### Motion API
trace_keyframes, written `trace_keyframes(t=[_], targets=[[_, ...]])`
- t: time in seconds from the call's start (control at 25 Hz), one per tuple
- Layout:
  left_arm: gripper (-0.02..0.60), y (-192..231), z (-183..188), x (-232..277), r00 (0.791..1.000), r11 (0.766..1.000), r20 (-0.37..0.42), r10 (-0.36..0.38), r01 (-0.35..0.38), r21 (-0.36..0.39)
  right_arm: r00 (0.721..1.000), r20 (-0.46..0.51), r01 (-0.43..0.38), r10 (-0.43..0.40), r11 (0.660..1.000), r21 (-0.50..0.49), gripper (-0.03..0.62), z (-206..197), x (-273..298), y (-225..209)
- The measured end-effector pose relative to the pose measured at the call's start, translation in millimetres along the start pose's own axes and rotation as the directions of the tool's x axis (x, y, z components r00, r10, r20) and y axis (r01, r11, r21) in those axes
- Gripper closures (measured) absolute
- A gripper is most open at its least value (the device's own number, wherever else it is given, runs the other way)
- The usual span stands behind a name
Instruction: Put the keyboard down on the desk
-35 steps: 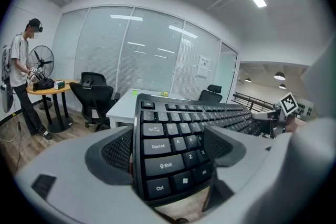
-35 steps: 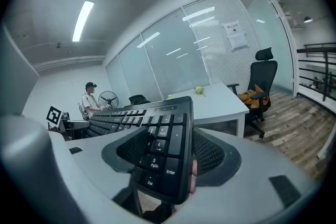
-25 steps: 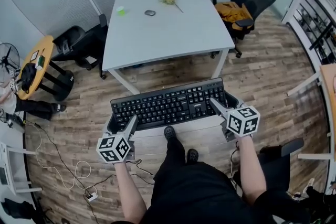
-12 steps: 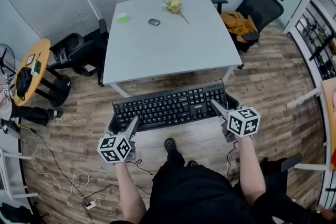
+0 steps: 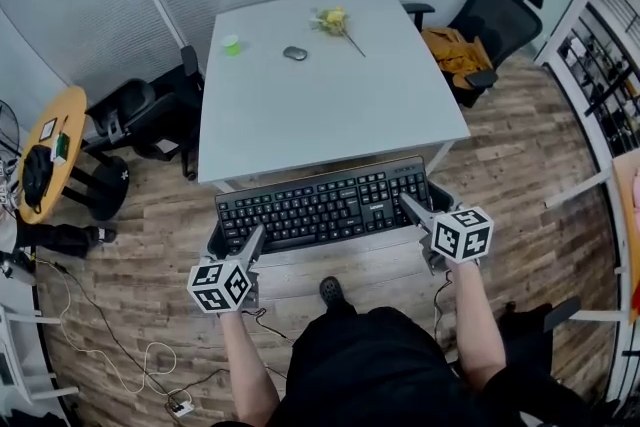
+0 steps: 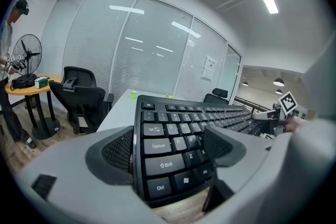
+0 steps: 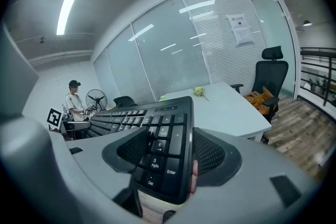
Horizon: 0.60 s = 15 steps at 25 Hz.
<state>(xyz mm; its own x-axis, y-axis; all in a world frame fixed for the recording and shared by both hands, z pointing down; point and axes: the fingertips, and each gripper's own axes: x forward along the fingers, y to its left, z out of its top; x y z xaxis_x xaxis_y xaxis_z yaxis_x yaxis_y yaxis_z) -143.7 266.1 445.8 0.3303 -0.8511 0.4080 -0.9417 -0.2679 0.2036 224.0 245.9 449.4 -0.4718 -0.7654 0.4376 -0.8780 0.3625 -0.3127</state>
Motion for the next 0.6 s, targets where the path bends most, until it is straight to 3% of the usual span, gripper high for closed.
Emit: trace_keyframes(t=[0.6], targets=[[0.169, 29.9, -16.8, 31.3, 0.995, 0.999, -0.086, -0.051, 0.051, -0.004, 0.997, -0.051, 0.061, -0.058, 0.997, 0.056, 0.319, -26.8, 24.6, 3.1]])
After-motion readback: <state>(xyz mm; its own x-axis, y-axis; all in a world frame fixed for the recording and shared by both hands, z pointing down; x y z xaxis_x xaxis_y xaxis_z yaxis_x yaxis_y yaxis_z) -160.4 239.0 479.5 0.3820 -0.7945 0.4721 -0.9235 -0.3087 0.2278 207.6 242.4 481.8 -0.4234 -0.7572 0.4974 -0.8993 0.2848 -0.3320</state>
